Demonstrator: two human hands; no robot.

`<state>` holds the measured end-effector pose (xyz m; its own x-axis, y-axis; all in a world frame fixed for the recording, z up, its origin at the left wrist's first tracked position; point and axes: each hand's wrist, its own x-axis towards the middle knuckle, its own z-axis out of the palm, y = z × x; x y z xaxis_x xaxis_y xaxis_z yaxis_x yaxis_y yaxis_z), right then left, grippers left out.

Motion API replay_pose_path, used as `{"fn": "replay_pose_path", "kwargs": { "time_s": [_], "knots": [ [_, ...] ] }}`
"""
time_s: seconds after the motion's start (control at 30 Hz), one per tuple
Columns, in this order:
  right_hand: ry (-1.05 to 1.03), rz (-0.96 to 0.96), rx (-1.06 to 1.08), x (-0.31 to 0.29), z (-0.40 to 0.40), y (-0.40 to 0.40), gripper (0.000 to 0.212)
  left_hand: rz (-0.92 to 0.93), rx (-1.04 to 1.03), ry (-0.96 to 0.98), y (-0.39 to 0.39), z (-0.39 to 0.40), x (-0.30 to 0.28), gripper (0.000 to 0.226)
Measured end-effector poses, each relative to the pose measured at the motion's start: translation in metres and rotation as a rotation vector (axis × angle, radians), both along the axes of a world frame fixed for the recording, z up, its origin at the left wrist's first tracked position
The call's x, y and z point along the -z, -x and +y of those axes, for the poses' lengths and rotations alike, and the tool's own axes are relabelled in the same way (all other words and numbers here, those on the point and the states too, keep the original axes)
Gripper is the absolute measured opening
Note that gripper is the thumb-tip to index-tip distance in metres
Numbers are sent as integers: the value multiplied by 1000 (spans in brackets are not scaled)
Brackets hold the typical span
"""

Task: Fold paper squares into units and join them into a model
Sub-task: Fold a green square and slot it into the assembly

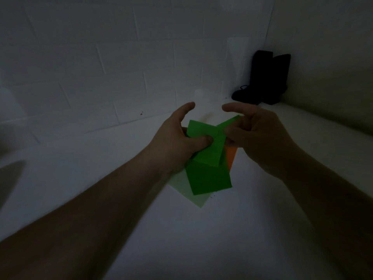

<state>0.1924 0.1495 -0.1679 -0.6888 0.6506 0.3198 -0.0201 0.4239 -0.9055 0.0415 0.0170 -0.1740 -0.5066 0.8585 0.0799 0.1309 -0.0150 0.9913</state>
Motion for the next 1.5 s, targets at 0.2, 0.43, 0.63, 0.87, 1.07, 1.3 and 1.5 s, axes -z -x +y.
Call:
{"fn": "replay_pose_path", "kwargs": {
  "time_s": [0.2, 0.43, 0.63, 0.87, 1.07, 1.3, 1.5],
  "knots": [
    [-31, -50, -13, -2, -7, 0, 51, -25, 32, -8, -5, -1, -2, 58],
    [-46, -5, -45, -3, 0, -2, 23, -152, 57, -96, 0, 2, 3, 25],
    [-165, -83, -62, 0, -2, -3, 33, -196, 31, -93, 4, 1, 2, 24],
    [-436, -133, -49, 2, -4, -5, 49, -364, 82, -36, 5, -1, -3, 25],
    [-393, -76, -25, 1, -2, -2, 26, -381, 143, 7, 3, -1, -4, 26],
    [-96, 63, -58, 2, -4, 0, 24, -376, 198, 35, 0, -3, -1, 27],
    [-3, 104, -42, 4, -1, 1, 25, -273, 94, -93, -4, 1, -2, 24]
  ]
}}
